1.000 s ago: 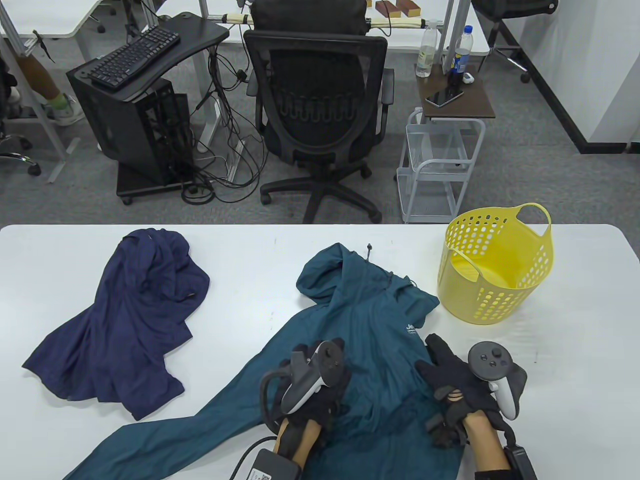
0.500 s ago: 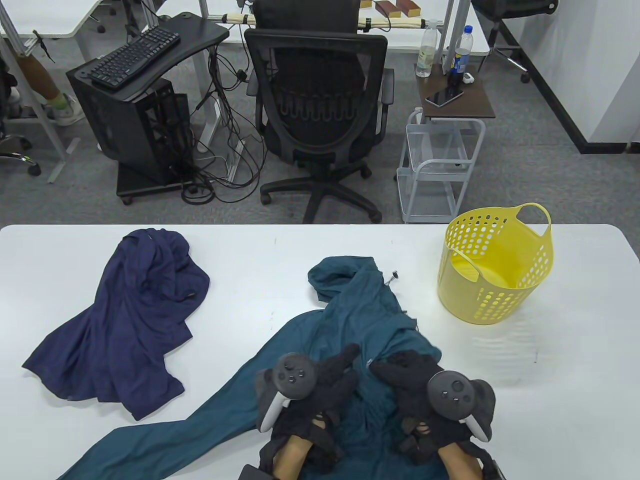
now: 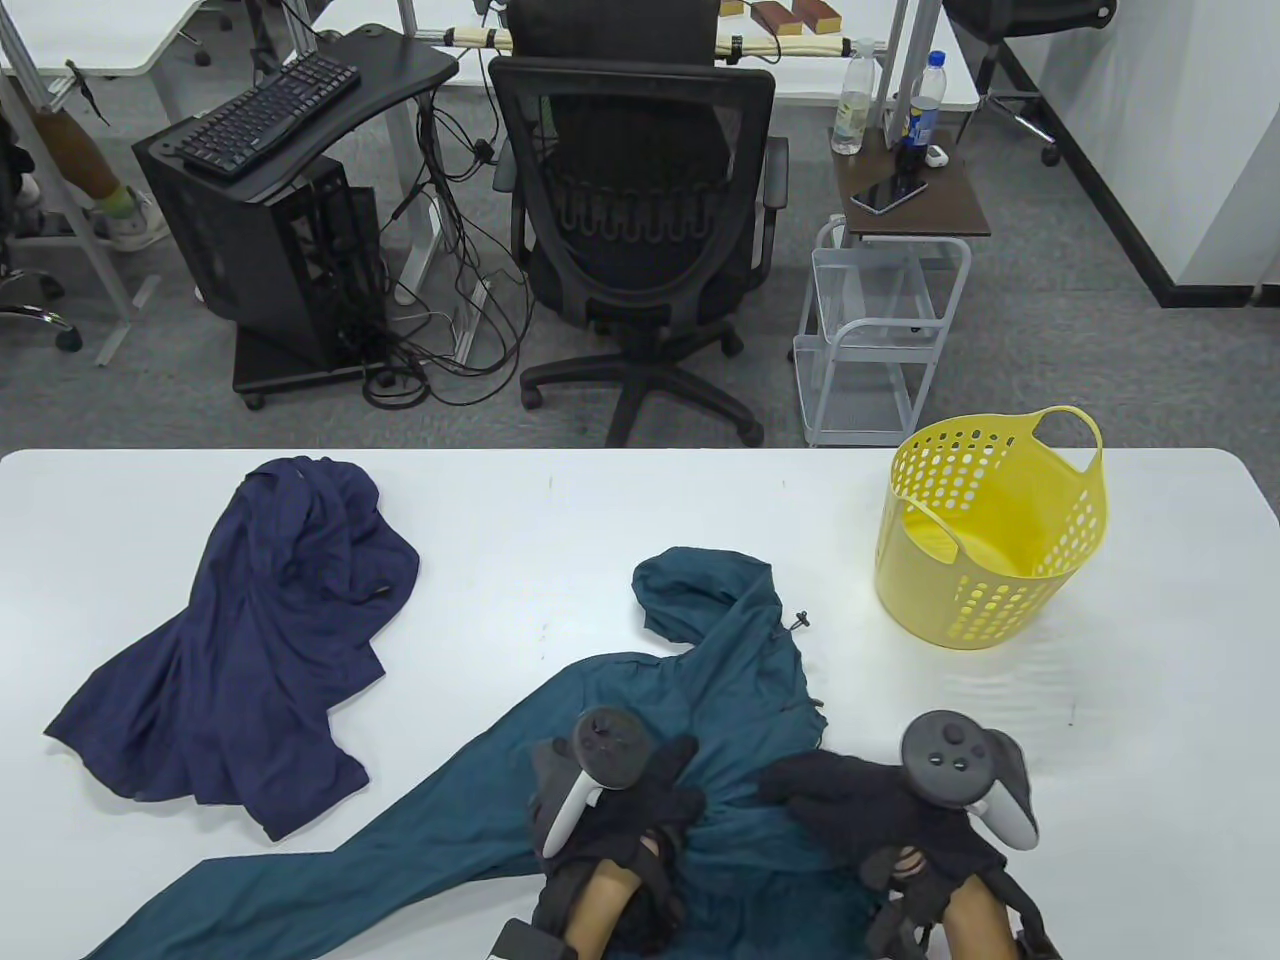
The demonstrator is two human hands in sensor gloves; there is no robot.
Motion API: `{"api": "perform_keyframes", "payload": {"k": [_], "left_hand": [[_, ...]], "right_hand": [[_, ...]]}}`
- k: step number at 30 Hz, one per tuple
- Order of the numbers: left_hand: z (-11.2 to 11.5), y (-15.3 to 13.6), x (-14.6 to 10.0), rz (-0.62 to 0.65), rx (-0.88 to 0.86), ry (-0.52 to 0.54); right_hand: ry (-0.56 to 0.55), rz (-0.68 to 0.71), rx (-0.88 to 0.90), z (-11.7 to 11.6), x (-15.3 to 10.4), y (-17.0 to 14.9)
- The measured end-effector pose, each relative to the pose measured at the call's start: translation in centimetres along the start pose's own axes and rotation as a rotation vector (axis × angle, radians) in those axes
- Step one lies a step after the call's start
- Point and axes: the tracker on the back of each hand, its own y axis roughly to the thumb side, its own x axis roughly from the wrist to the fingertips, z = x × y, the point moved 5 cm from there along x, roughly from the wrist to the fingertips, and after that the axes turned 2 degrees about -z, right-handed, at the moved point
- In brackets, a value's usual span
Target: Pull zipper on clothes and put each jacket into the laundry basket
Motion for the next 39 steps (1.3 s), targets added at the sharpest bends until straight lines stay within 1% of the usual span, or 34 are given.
{"api": "perform_keyframes", "payload": {"k": [2, 4, 5, 6, 8, 9, 12, 15, 17, 18, 19, 21, 24, 25, 27, 28, 30, 31, 32, 33, 34, 36, 37, 39], "left_hand": [[0.1, 0.1, -0.1, -0.004, -0.013, 0.003], [0.0, -0.1, -0.1, -0.011, -0.016, 0.016], [0.0, -0.3, -0.1, -0.017, -0.036, 0.013], [0.0, -0.5, -0.1, -0.020, -0.050, 0.010], [-0.2, -1.0, -0.1, -0.031, -0.091, 0.013], [-0.3, -1.3, 0.0, -0.038, -0.117, 0.009], [0.0, -2.0, 0.3, -0.047, -0.199, -0.044], [0.2, -2.2, 0.4, -0.045, -0.243, -0.075], [0.3, -2.1, 0.5, -0.024, -0.243, -0.095], [0.4, -2.0, 0.5, -0.008, -0.240, -0.107], [0.2, -2.0, 0.3, -0.004, -0.240, -0.095], [-0.6, -1.5, -0.1, 0.009, -0.214, -0.040], [-2.4, 0.0, -1.2, 0.051, -0.101, 0.084], [-2.8, 0.5, -1.6, 0.059, -0.066, 0.117], [-3.7, 2.1, -2.9, 0.093, 0.048, 0.210], [-4.1, 2.7, -3.5, 0.105, 0.091, 0.262], [-5.0, 4.6, -5.4, 0.148, 0.220, 0.428], [-5.2, 5.7, -6.2, 0.192, 0.290, 0.487], [-5.2, 6.9, -6.9, 0.268, 0.359, 0.501], [-4.8, 7.7, -7.0, 0.327, 0.378, 0.479], [-4.4, 8.4, -6.8, 0.355, 0.364, 0.435], [-3.4, 8.7, -5.9, 0.365, 0.290, 0.342], [-3.3, 8.7, -5.6, 0.360, 0.259, 0.327], [-3.7, 8.0, -4.7, 0.324, 0.213, 0.361]], "right_hand": [[-0.117, -0.151, -0.031, 1.7, -0.2, -2.5], [-0.196, -0.257, -0.116, 2.4, -0.4, -4.1], [-0.199, -0.295, -0.164, 2.2, -0.2, -4.6], [-0.174, -0.322, -0.194, 1.9, -0.1, -4.8], [-0.066, -0.385, -0.274, 0.1, 0.3, -5.2], [0.001, -0.395, -0.315, -1.1, 0.6, -5.2], [0.107, -0.393, -0.410, -3.9, 1.2, -4.6], [0.131, -0.388, -0.414, -5.8, 1.9, -4.2], [0.028, -0.385, -0.439, -5.7, 2.4, -3.9], [-0.064, -0.377, -0.427, -5.1, 2.5, -3.7], [-0.102, -0.374, -0.396, -4.7, 2.4, -3.5], [-0.161, -0.320, -0.304, -3.4, 2.1, -3.1], [-0.301, -0.210, -0.078, -1.1, 1.0, -2.2], [-0.318, -0.180, -0.039, -0.6, 0.7, -2.0], [-0.354, -0.075, 0.080, 0.4, 0.1, -1.1], [-0.361, -0.048, 0.119, 0.7, 0.0, -0.8], [-0.366, 0.031, 0.196, 0.9, -0.2, -0.1], [-0.342, 0.067, 0.232, 0.8, -0.2, 0.3], [-0.303, 0.107, 0.280, 0.6, -0.1, 0.8], [-0.282, 0.131, 0.304, 0.4, -0.1, 1.1], [-0.239, 0.171, 0.337, 0.1, 0.1, 1.7], [-0.167, 0.217, 0.375, -0.5, 0.2, 2.5], [-0.155, 0.224, 0.381, -0.7, 0.2, 2.6], [-0.158, 0.200, 0.318, -0.8, 0.3, 2.3]]}}
